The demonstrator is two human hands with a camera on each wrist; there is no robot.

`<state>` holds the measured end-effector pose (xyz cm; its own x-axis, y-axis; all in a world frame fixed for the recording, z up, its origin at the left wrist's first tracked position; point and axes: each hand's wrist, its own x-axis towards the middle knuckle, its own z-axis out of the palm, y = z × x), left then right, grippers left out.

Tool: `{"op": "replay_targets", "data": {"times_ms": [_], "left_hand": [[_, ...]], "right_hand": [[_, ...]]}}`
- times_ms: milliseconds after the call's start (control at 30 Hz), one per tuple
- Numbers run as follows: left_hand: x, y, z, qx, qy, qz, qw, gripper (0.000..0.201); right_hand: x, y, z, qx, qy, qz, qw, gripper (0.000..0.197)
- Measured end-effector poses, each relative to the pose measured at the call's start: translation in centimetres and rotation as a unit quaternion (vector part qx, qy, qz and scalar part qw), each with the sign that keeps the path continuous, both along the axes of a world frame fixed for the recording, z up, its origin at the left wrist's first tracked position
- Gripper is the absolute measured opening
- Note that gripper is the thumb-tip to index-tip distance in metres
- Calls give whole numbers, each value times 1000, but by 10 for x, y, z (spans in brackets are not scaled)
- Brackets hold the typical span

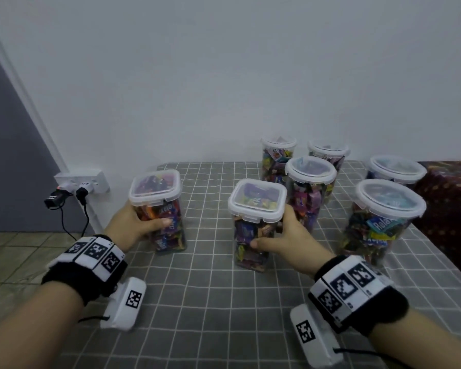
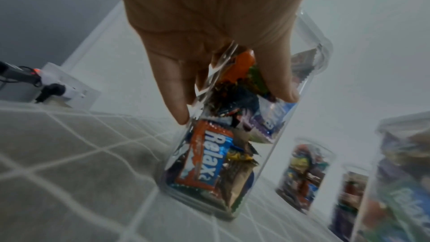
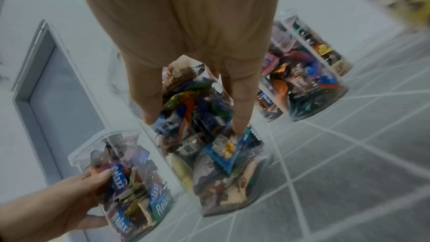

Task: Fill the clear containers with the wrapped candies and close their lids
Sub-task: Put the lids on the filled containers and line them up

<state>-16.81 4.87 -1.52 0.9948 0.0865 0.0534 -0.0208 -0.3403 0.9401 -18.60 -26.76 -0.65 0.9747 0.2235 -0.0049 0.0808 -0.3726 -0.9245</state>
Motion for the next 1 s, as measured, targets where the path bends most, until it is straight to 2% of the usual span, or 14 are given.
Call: {"op": "replay_targets", "data": {"times_ms": [100, 167, 233, 333, 433, 800, 1000], "left_hand": [[19, 16, -1, -7, 5, 17, 1000, 115], [31, 20, 2, -11, 6, 12, 1000, 109], [42, 23, 6, -26, 15, 0, 1000, 95], [57, 32, 7, -19, 10, 3, 1000, 92], [67, 42, -2, -8, -23, 28, 999, 99], [137, 66, 2, -11, 27, 14, 999, 108], [165, 78, 3, 8, 53, 2, 999, 133]], "right_hand": [[19, 20, 1, 0, 4, 19, 1000, 82], [34, 34, 1, 13, 12, 30, 999, 81], [50, 48, 1, 20, 14, 36, 999, 77], [73, 68, 1, 33, 16, 37, 999, 69], [94, 85, -2, 37, 19, 45, 998, 71], [179, 126, 1, 65, 27, 90, 993, 79], [213, 140, 1, 54, 57, 116, 990, 79]]}}
